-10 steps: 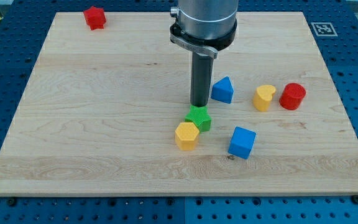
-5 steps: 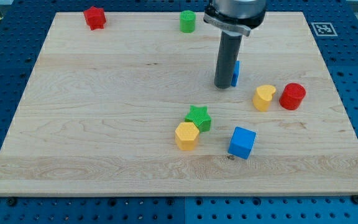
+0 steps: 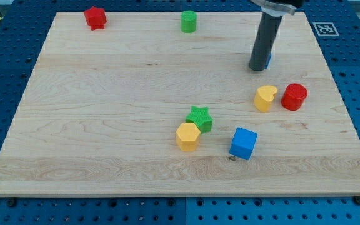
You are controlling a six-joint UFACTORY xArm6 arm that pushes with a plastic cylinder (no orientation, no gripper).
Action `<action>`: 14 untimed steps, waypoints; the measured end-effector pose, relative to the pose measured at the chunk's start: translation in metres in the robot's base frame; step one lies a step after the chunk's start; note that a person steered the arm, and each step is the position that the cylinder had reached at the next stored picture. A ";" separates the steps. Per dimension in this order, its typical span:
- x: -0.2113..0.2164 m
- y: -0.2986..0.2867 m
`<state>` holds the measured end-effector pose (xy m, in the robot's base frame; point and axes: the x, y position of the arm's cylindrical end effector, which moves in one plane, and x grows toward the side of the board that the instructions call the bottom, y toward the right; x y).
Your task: Push the blue triangle to the top right corner of the board
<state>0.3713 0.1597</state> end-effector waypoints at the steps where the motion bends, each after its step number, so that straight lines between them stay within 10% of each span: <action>1: -0.010 0.017; 7: -0.114 -0.016; 14: -0.107 0.064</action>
<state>0.2644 0.2235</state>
